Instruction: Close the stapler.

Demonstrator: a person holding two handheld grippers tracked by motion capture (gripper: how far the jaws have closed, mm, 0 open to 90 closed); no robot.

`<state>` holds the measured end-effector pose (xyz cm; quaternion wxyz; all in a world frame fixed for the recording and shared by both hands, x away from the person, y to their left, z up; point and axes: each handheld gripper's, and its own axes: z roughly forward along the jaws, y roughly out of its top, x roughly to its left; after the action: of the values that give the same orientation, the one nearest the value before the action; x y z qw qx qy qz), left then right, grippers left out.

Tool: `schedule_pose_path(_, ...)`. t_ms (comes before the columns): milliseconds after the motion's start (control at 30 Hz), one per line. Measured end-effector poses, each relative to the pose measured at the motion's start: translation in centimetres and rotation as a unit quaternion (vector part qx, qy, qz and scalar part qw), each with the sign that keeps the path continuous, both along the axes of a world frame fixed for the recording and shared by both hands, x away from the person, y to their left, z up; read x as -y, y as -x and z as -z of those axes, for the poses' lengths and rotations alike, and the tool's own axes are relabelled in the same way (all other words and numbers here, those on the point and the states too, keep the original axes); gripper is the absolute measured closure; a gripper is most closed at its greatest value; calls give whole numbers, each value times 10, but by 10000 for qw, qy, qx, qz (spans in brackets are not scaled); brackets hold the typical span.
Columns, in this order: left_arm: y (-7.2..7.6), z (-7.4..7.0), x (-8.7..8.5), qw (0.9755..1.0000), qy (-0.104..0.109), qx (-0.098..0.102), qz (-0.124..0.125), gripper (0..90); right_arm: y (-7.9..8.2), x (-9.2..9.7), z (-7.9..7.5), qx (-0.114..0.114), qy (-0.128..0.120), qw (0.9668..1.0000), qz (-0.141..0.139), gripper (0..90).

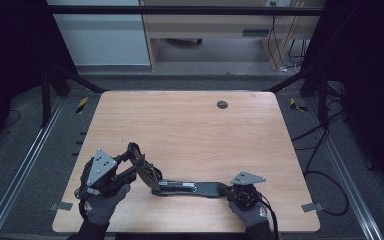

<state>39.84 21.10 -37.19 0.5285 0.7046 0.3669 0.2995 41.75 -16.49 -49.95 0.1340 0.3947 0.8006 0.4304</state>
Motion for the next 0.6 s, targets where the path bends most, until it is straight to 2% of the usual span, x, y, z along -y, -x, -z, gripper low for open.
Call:
schedule_pose_path(200,1,-1,6,10000,-73,39,-19,586,0,0,0,-4,2,10000,5,900)
schedule_pose_path(600,1,-4,22,9993,-356,144,-2,586,0,0,0,6,11,10000,-4,900)
